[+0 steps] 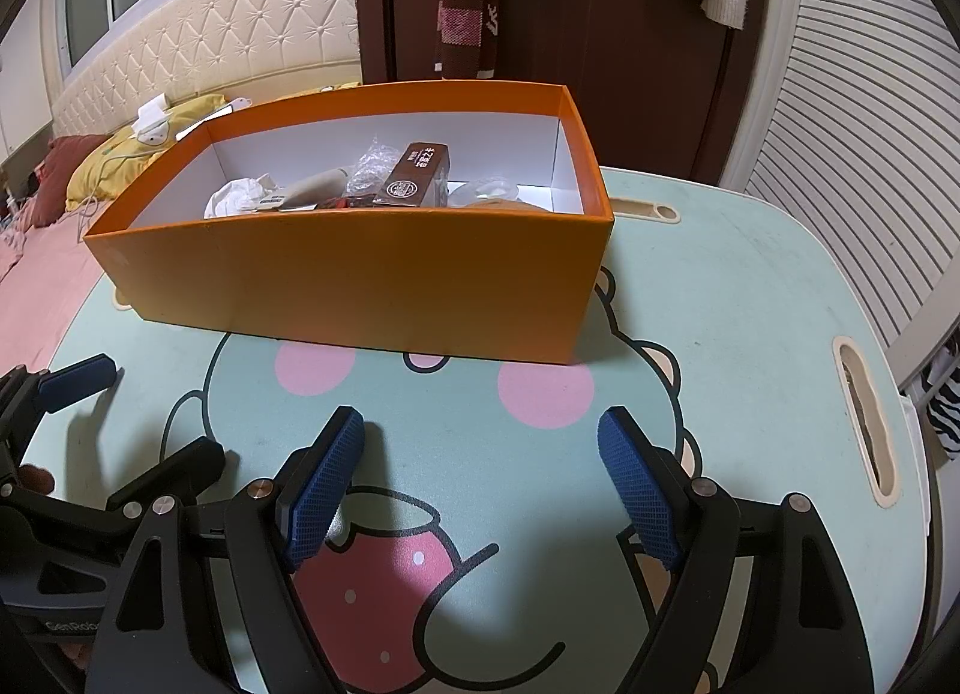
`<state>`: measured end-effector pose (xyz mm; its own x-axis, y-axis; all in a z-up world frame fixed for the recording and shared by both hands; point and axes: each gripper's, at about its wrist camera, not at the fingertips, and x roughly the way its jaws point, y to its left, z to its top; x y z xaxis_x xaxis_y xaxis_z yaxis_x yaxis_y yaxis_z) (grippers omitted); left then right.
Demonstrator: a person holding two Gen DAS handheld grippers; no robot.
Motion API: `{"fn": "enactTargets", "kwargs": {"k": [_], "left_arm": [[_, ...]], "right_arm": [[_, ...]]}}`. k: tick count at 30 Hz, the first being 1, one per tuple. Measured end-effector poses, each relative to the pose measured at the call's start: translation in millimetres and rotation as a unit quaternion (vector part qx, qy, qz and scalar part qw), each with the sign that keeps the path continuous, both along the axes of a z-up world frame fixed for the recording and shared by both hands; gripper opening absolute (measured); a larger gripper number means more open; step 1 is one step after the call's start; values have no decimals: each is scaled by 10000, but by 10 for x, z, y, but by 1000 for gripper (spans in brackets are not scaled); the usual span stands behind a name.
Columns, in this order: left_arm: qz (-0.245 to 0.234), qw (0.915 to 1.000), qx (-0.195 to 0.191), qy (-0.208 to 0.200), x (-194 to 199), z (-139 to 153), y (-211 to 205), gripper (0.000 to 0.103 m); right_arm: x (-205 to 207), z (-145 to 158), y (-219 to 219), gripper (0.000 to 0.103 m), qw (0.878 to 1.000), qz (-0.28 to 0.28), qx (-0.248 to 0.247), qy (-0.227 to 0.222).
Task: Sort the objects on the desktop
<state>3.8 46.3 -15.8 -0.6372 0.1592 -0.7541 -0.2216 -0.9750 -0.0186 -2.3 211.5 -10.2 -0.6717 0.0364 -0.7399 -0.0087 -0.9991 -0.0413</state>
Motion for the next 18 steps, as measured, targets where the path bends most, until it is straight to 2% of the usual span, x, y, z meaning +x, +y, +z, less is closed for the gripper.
{"fn": "enactTargets", "kwargs": {"k": [18], "left_arm": [[-8,10000,-3,-4,3,12,-6,103]], "right_arm": [[-13,0,9,81,10000,0,-1,4]]}}
